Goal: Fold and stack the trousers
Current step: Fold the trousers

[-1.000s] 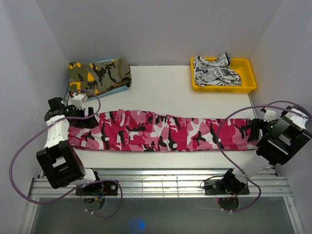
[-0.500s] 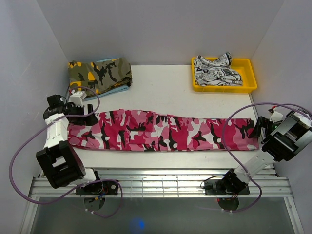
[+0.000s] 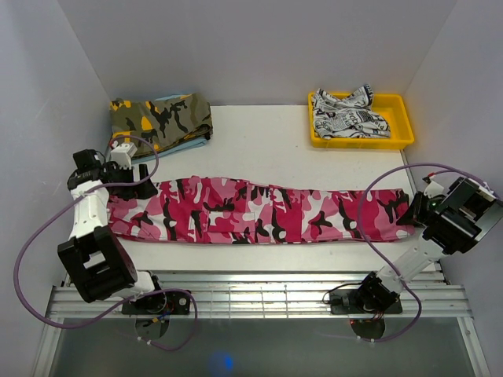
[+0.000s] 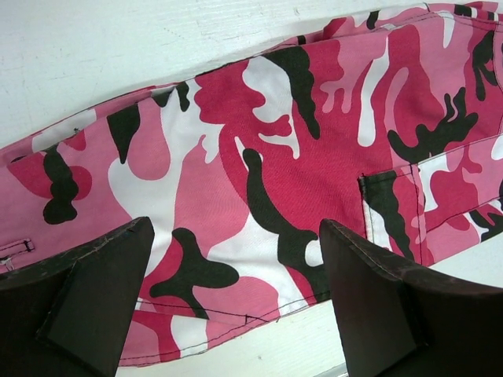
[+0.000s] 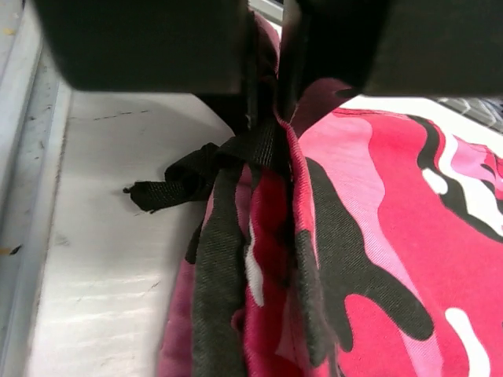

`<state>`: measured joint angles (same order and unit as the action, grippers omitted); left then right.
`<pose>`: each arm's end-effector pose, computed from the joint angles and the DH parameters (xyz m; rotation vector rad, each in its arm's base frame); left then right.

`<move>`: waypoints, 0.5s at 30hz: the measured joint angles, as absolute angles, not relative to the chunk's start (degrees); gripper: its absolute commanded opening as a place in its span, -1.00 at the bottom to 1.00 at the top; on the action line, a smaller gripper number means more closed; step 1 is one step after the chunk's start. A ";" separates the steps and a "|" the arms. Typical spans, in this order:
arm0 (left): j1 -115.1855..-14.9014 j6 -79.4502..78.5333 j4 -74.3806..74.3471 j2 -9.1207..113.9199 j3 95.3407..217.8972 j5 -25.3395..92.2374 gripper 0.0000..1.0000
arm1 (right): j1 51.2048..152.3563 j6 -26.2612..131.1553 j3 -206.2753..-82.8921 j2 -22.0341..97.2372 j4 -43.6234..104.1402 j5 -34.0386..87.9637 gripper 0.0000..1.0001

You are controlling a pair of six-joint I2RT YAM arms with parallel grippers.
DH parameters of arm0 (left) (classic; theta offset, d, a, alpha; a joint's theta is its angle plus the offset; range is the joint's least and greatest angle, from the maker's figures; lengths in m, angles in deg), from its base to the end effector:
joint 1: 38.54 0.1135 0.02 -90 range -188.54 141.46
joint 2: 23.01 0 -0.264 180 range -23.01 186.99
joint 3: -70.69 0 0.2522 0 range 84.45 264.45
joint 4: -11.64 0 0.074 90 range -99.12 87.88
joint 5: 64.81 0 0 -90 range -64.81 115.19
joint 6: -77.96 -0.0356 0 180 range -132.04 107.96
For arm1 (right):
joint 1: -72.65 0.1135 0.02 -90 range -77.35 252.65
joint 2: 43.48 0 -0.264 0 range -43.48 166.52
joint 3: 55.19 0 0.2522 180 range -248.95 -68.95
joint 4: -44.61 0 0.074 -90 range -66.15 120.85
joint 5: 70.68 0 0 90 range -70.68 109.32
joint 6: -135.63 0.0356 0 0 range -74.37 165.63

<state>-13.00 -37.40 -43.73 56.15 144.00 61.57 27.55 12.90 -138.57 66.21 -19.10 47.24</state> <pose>0.2533 0.0976 0.2571 0.1979 2.3919 -0.4459 0.2483 -0.2255 0.1448 0.3003 2.7697 0.5392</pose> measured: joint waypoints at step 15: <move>-13.00 -35.76 -41.91 57.09 139.17 61.13 0.96 | 36.67 5.06 -147.12 51.43 -32.72 62.08 -0.84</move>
<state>-13.00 -35.76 -41.91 57.09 139.17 61.13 36.67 5.06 -147.12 51.43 -32.72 62.08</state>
